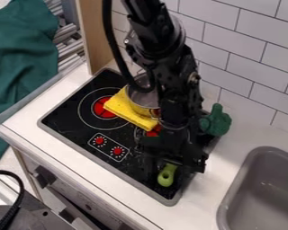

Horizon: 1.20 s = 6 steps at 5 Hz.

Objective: Move the green fork to left of the silver pot

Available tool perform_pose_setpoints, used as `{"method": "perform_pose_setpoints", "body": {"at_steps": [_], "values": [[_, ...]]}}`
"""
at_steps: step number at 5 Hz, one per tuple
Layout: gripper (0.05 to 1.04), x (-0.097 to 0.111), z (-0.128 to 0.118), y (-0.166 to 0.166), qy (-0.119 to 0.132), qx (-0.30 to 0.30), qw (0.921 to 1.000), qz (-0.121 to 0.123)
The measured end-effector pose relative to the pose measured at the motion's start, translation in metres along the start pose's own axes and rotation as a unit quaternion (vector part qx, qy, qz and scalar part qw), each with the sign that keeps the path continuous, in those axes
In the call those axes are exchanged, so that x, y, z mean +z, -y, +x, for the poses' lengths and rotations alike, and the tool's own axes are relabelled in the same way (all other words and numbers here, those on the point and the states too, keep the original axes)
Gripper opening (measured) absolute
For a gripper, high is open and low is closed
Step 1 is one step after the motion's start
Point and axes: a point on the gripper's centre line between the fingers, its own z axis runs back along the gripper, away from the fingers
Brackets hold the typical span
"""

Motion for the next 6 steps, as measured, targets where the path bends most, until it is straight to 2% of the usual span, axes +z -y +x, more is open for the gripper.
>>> {"method": "perform_pose_setpoints", "body": {"at_steps": [1,2,3,4,5,6], "values": [[0.4,0.0,0.001,0.0,0.002,0.011,0.9999,0.002],[0.381,0.001,0.001,0.0,0.005,0.009,0.9999,0.005],[0.381,0.032,-0.007,0.006,0.057,-0.019,0.998,0.019],[0.381,0.078,-0.007,-0.001,0.105,-0.014,0.9929,0.053],[0.381,0.103,0.022,-0.031,0.109,0.02,0.9919,0.06],[0.381,0.092,0.047,-0.076,0.087,0.093,0.9903,0.056]]}}
